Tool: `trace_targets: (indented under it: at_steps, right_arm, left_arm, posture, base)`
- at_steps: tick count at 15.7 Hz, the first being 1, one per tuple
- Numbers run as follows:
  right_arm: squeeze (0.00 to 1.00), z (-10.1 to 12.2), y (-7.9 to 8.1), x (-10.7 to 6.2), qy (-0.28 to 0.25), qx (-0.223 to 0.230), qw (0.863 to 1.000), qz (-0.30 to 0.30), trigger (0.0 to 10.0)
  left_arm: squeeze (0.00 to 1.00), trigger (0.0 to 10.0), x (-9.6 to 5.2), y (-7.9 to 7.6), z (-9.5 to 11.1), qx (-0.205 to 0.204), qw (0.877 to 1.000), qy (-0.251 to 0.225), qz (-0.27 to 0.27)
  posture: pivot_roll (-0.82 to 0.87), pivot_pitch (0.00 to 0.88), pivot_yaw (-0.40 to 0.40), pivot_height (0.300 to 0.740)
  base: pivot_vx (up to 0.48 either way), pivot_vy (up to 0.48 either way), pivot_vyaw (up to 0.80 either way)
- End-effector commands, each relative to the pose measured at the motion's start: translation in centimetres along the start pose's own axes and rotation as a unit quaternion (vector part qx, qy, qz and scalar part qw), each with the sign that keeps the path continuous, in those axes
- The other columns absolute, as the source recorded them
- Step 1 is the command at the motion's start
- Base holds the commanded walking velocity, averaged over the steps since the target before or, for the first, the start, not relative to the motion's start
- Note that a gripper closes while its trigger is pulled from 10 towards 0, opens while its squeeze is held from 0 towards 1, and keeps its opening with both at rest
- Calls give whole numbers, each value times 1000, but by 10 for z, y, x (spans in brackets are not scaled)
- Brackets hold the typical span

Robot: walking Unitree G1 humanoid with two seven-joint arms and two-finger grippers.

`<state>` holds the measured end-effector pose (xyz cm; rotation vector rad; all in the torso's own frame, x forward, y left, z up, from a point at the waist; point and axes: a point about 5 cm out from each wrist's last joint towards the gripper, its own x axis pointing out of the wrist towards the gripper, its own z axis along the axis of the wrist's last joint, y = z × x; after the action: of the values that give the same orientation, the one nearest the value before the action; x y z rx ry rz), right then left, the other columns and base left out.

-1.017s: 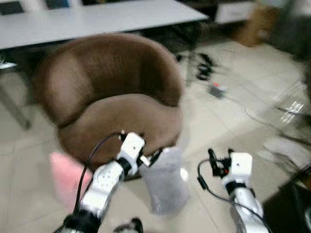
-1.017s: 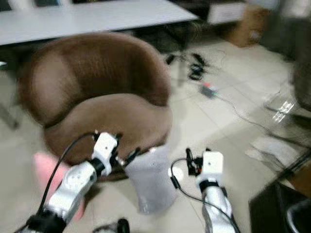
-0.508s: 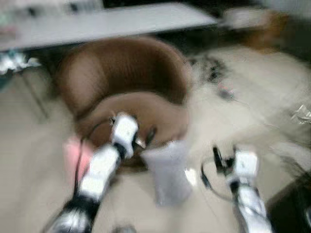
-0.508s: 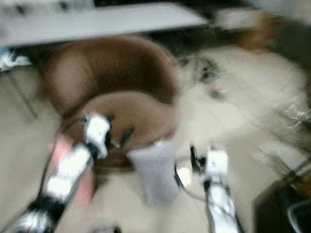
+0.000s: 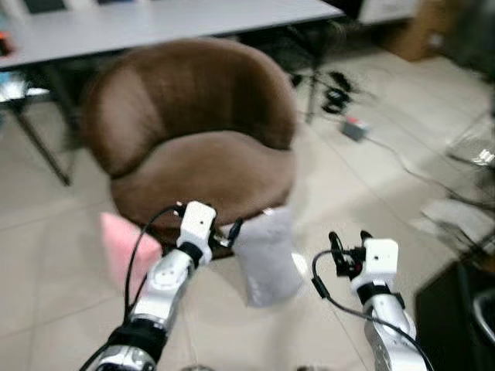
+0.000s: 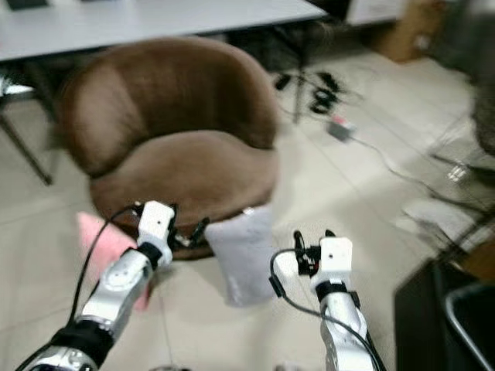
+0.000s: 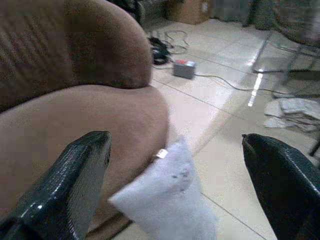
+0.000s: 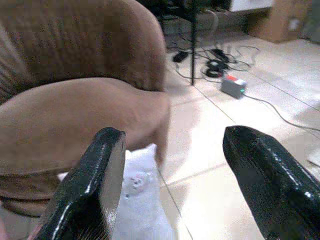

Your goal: Move the pillow to the sofa from floor

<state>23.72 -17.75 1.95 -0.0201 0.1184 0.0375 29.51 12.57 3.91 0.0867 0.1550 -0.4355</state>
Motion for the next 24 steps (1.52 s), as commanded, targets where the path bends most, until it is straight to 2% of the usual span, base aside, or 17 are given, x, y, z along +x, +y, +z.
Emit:
trace_targets:
  at_steps: [1,5,10,13,16,24]
  right_arm:
    - [0,-2,2,-1,9,-3,1000,8,10000]
    - [0,-5,5,-1,23,-5,1000,14,10000]
    - [0,-8,6,0,35,-9,999,19,10000]
    - [0,-6,8,1,27,-26,999,28,10000]
    - [0,-7,11,-1,30,-13,998,45,10000]
    - [0,-11,12,-3,40,-1,998,56,10000]
  left_arm:
    - [0,10000,3,2,2,4,1000,3,13]
    - [0,10000,7,-5,1,-25,999,10,34]
    - [0,10000,8,-10,1,-20,999,15,31]
    - [0,10000,10,-14,1,-21,999,15,28]
    - [0,10000,8,-18,-2,-7,999,20,26]
    - [0,10000,6,-20,-5,-9,999,25,29]
  posture:
    - [-22,23,47,740]
    - [-21,35,47,740]
    - [-25,33,48,740]
    - [-25,26,50,740]
    - [-21,21,50,740]
    - [-5,16,41,740]
  base:
    - [0,0,0]
    - [458,0,0]
    - [454,0,0]
    - [454,0,0]
    - [438,0,-796]
    - [0,0,-785]
